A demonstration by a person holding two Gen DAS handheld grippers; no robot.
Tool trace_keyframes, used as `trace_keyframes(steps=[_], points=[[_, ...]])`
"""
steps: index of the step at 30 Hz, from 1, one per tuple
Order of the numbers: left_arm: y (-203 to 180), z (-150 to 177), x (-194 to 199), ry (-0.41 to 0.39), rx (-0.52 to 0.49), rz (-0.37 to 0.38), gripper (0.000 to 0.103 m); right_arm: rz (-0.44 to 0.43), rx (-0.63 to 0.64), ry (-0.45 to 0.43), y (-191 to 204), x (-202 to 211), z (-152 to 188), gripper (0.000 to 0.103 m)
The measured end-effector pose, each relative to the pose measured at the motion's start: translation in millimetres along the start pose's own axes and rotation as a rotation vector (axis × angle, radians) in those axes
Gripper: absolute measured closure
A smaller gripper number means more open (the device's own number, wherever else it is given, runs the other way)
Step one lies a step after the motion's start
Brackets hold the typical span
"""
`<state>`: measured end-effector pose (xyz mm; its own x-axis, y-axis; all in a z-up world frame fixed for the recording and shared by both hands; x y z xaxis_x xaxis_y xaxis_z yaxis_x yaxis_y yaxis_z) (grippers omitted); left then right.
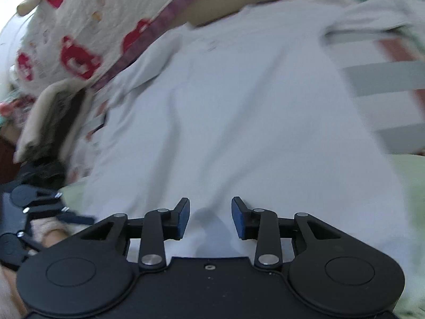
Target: Fold clothes
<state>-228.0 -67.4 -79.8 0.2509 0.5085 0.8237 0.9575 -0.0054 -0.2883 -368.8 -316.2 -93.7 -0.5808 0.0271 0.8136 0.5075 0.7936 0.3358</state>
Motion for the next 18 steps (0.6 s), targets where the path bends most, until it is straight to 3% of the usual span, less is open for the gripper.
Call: trace_keyframes(steps=[2,4,6,7,9,11,13,18], points=[[-1.3,1.6,-5.9,-0.001,0.031,-0.009,0.046,0.098,-0.017,-0.057,-19.9,16.7,5.9,0.063],[3.8,4.4,-12.2,0.010,0.035,-0.068,0.044,0.189,-0.037,-0.106,-38.5,30.0,10.3,0.061],[8.2,4.6,-13.9,0.008,0.063,-0.098,0.048,0.256,-0.051,-0.130,-51.0,35.1,13.4,0.058],[10.6,4.3,-12.9,0.004,0.081,-0.103,0.053,0.270,-0.057,-0.131,-55.8,35.7,14.3,0.057],[11.4,4.5,-8.2,-0.018,0.088,-0.107,0.086,0.289,-0.064,-0.128,-63.5,34.1,16.9,0.057],[7.6,3.5,5.8,-0.056,0.058,-0.148,0.100,0.294,-0.054,-0.111,-66.3,29.4,19.0,0.057],[6.6,2.4,22.7,-0.099,0.059,-0.195,0.100,0.308,-0.036,-0.097,-65.9,24.0,20.0,0.057],[31.8,21.5,51.3,-0.140,0.216,-0.242,0.098,0.322,-0.047,-0.077,-70.1,17.5,25.8,0.057]])
Point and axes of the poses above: each gripper's, at about its wrist camera, not at the fingertips, and x roughly against the way its jaws point, y to its left, z to its underside, the point moved 3 cm from there along -x, roughly the way its jaws point, and after that the axes turned 8 degrees about z, right-handed, at the moved point
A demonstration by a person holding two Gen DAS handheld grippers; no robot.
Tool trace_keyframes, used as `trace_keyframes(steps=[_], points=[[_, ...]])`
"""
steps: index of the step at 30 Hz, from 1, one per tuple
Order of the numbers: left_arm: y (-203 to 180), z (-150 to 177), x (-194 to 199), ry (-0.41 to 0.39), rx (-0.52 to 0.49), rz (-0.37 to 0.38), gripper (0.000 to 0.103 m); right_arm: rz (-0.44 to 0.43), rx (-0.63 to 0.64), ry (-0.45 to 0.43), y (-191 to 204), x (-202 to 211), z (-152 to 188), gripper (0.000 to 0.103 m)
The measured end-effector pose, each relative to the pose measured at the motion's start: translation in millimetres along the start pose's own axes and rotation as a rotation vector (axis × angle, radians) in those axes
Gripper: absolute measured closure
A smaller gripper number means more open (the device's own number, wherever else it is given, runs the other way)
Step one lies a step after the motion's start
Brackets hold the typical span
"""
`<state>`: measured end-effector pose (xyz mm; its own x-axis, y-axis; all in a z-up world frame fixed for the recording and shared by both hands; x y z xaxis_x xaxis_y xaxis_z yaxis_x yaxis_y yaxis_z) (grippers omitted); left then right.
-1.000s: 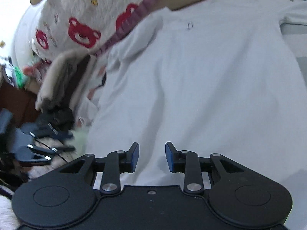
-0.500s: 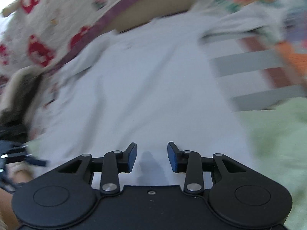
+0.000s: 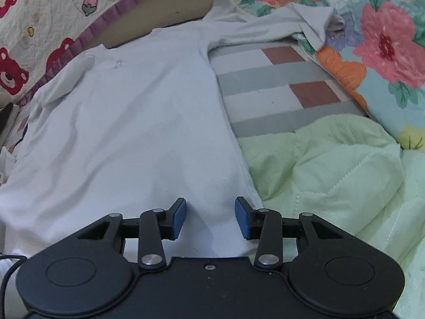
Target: Fold clothes
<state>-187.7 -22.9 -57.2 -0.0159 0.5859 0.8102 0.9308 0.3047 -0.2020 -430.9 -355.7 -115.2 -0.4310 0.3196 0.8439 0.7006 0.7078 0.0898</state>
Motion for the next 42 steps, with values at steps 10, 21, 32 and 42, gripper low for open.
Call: trace_keyframes(steps=[10,21,32,42], points=[[8.4,20.7,-12.6,0.068,0.071,0.023,0.062,0.014,0.003,0.012,3.9,-6.4,2.3,0.057],[15.9,42.2,-33.0,0.151,0.079,-0.101,0.037,0.005,-0.008,0.004,2.1,-9.6,5.8,0.056],[26.2,42.7,-27.1,0.150,0.099,-0.229,0.097,0.000,-0.009,-0.001,1.4,-12.5,7.8,0.055],[5.4,44.3,69.5,-0.152,0.132,-0.373,0.097,0.031,0.068,-0.004,-0.6,-11.8,11.6,0.061]])
Point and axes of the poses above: each gripper's, at about its wrist camera, not at the fingertips, and x roughly against the way its jaws point, y to its left, z to its underside, the point moved 3 cm from there along -x, roughly the way its jaws point, and after that the axes turned 8 degrees about z, right-handed, at the moved point
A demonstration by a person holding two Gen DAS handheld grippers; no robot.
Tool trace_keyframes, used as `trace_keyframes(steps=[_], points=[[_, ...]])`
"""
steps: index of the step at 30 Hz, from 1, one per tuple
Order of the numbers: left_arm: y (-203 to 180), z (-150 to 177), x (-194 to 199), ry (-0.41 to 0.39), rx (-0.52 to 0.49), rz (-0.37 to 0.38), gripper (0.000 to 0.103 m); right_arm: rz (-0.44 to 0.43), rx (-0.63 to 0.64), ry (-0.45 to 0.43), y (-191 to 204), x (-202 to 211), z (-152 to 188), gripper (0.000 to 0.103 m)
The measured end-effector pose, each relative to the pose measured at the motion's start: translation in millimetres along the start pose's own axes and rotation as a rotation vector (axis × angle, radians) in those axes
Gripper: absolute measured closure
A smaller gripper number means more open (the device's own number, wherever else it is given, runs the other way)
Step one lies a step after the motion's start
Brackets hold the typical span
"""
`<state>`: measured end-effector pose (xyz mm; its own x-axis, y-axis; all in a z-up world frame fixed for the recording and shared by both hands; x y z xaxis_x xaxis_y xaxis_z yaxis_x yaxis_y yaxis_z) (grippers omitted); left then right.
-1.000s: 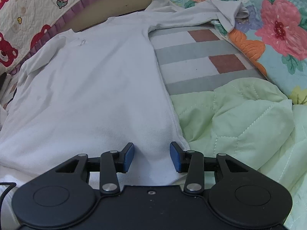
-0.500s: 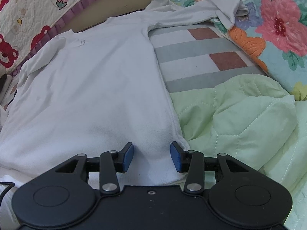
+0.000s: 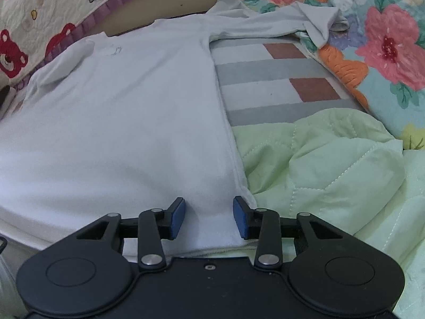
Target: Fold clothes
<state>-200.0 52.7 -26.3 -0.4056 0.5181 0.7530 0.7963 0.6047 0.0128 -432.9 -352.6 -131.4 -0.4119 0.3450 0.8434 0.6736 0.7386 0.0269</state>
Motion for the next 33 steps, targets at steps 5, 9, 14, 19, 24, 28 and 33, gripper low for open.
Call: trace_keyframes(steps=[5,9,14,19,24,28,33], points=[[26.2,22.2,-31.6,0.191,0.178,0.066,0.096,0.002,0.033,0.019,-2.5,-1.5,1.0,0.061],[26.1,21.0,-44.7,0.277,0.145,0.069,0.079,-0.006,0.055,0.047,-5.0,-2.1,-2.0,0.061],[35.5,-1.2,-40.9,0.311,0.145,0.226,0.064,-0.048,-0.042,0.038,-2.2,15.6,-29.2,0.056],[48.9,-34.6,-11.7,0.137,0.104,0.262,0.050,-0.193,-0.002,-0.098,34.9,31.9,-82.7,0.041],[80.5,-41.3,-38.4,0.069,0.063,0.036,0.048,-0.218,0.110,-0.115,91.7,1.8,-123.3,0.038],[90.2,-46.8,-82.9,0.076,0.021,0.039,0.048,-0.263,0.294,-0.140,166.5,-14.1,-139.3,0.038],[89.5,-48.3,-138.6,0.154,-0.048,0.074,0.046,-0.362,0.587,-0.233,267.7,-11.1,-133.1,0.038]])
Point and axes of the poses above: each gripper's, at about its wrist camera, not at the fingertips, and x roughly against the way its jaws point, y to its left, z to its underside, the point moved 3 cm from there along -x, roughly the way its jaws point, and after that the axes turned 8 degrees about z, right-handed, at the moved point
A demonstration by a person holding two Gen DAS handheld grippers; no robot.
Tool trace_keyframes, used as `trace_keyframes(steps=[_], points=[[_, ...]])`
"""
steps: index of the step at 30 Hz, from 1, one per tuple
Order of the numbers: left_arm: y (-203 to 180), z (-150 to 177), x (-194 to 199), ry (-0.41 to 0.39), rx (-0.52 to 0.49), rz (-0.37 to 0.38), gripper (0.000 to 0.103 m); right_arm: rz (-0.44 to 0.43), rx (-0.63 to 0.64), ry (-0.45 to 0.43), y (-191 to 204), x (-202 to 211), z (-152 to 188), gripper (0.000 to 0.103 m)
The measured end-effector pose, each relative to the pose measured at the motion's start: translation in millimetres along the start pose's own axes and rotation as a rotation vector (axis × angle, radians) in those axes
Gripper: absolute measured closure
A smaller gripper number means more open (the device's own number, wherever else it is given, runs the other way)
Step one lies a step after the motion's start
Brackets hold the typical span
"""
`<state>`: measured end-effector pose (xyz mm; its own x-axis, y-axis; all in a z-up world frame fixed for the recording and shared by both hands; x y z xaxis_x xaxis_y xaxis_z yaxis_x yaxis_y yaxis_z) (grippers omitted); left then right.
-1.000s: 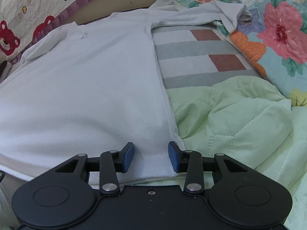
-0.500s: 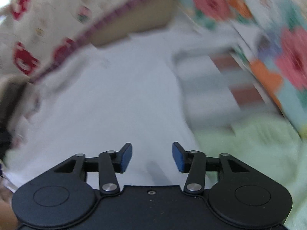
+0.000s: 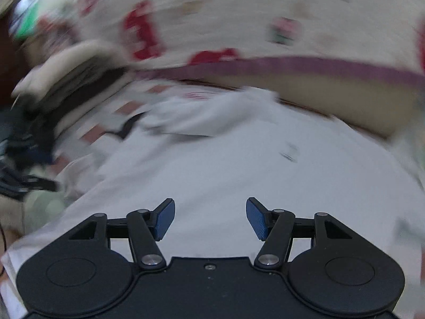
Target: Fold clothes
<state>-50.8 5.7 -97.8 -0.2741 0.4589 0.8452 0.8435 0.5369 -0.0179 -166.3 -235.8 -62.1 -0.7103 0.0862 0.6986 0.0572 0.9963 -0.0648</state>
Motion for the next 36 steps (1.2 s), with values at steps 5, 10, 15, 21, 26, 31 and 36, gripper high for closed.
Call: trace_keyframes(steps=[5,10,15,21,26,31,36], points=[[21.4,-11.3,-32.1,0.025,0.004,0.017,0.059,-0.039,0.065,0.047,41.9,-36.9,-12.1,0.038],[49.8,-25.3,-22.9,-0.084,0.115,0.028,0.100,-0.028,-0.011,0.101,46.3,-50.1,-0.3,0.038],[102.4,-43.8,47.4,-0.312,0.247,-0.185,0.100,-0.020,-0.071,0.170,38.2,-59.0,20.9,0.038],[156.2,-69.4,108.1,-0.463,0.236,-0.354,0.100,-0.047,-0.058,0.230,34.2,-65.8,20.4,0.039],[193.2,-104.5,125.3,-0.518,0.195,-0.451,0.100,-0.148,-0.028,0.193,32.5,-60.3,-38.0,0.044],[231.0,-127.3,135.2,-0.560,0.222,-0.496,0.100,-0.208,0.053,0.183,40.7,-66.2,-97.6,0.048],[268.9,-121.3,142.4,-0.600,0.360,-0.536,0.100,-0.105,0.133,0.184,36.4,-117.2,-109.0,0.048]])
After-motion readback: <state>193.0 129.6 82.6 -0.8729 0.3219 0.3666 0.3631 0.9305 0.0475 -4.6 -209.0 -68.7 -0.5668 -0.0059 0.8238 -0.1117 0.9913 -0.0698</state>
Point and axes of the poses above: each gripper's, at about its wrist camera, not at the fingertips, and x roughly against the way its jaws point, y to its left, z to its underside, the point moved 3 cm from there along -x, roughly the way its jaws point, and after that the axes turned 8 degrees about z, right-handed, at the moved point
